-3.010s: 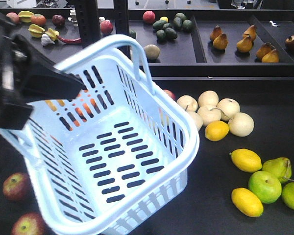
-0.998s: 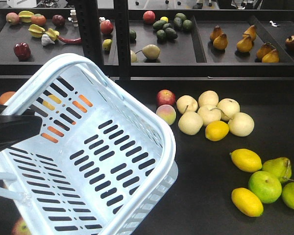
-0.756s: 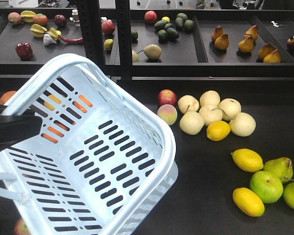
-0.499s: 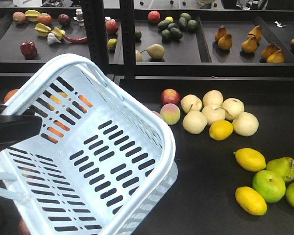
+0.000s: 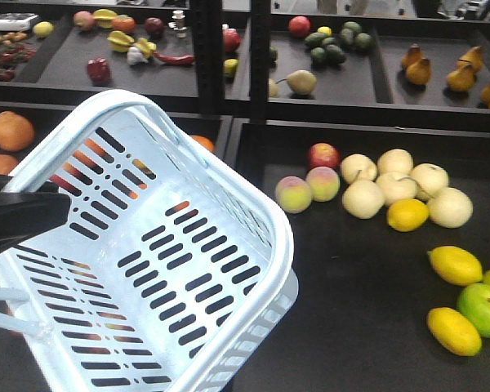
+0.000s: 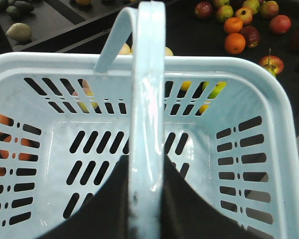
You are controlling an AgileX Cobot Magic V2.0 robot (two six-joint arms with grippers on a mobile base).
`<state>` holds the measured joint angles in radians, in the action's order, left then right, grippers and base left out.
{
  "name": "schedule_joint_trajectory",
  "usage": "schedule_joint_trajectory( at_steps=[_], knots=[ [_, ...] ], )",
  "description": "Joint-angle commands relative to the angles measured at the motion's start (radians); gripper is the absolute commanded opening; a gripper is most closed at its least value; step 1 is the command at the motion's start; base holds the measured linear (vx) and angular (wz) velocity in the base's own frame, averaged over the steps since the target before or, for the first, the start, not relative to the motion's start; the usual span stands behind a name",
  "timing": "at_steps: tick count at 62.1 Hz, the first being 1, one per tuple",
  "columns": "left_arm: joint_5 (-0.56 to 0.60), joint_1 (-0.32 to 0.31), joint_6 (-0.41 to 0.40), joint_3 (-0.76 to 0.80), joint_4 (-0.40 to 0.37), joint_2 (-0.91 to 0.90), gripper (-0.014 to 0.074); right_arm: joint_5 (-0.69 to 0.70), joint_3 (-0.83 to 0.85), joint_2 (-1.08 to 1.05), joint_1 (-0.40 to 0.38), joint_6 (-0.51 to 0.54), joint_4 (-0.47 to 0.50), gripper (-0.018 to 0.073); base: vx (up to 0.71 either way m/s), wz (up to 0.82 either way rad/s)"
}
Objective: Pick three apples into basket with both arms
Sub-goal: 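Hold the basket in the left gripper while turning the base away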
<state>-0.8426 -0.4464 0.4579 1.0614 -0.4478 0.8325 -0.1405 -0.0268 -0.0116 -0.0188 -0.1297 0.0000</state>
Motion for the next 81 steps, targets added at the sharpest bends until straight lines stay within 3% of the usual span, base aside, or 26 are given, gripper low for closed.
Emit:
schedule_joint_trajectory(
  at_steps=[1,81],
  knots=[
    [0.097,-0.004,-0.004,0.028,-0.035,-0.01,-0.0006,0.076,-0.013,-0.011,-0.004,0.008,-0.007,-0.0005,-0.08,0.3],
    [0.097,-0.004,-0.004,0.028,-0.035,-0.011,-0.0006,0.076,-0.013,-0.011,-0.004,0.008,-0.007,-0.0005,-0.14,0.52]
  ],
)
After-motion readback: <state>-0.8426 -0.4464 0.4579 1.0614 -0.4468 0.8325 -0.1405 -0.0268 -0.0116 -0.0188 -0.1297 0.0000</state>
